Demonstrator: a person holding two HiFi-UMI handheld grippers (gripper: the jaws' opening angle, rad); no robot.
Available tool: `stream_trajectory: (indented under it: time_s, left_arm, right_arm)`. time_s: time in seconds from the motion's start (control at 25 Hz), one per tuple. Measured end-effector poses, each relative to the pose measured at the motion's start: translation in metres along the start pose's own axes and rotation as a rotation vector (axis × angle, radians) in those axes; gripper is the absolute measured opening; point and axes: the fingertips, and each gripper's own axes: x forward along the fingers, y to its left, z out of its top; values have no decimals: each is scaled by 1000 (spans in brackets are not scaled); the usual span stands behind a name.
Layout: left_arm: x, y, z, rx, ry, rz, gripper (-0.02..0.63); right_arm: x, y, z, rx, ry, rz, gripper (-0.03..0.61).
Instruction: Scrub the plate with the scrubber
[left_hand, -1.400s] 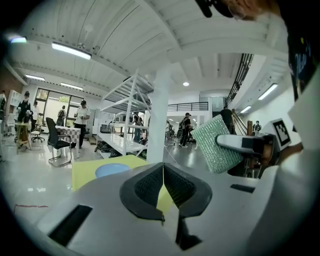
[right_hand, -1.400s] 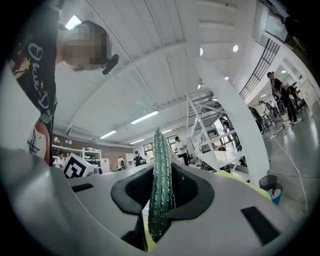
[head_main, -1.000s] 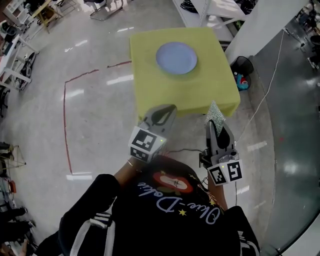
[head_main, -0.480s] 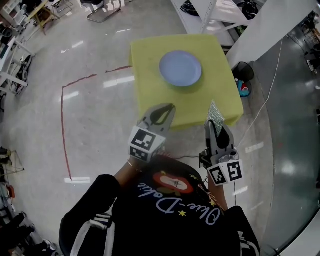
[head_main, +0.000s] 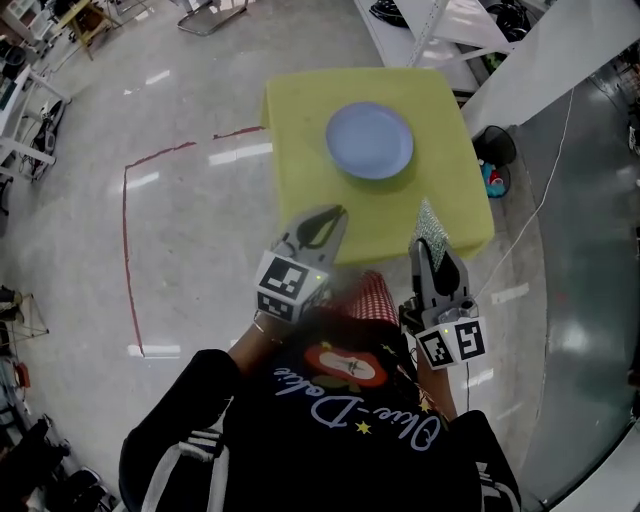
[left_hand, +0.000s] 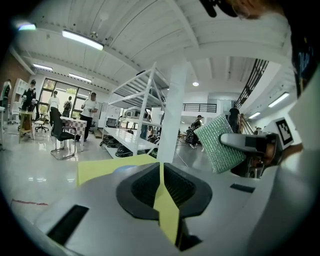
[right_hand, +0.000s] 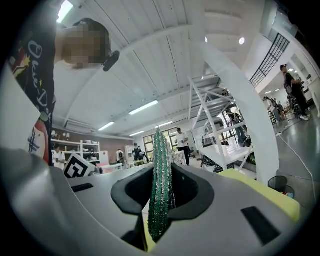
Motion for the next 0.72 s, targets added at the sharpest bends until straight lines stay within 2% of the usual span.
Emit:
stream_trajectory:
  time_s: [0.16, 0.48, 0.72]
  left_arm:
    - [6, 15, -4, -10, 20, 49, 5]
    - [35, 52, 10, -32, 8, 164, 5]
    - [60, 70, 10, -61, 27, 209, 5]
  right_arm:
    - [19, -14, -3, 13, 9, 27, 61]
    - [82, -42, -3, 27, 41, 144, 61]
    - [125, -63, -7, 36, 86, 229, 61]
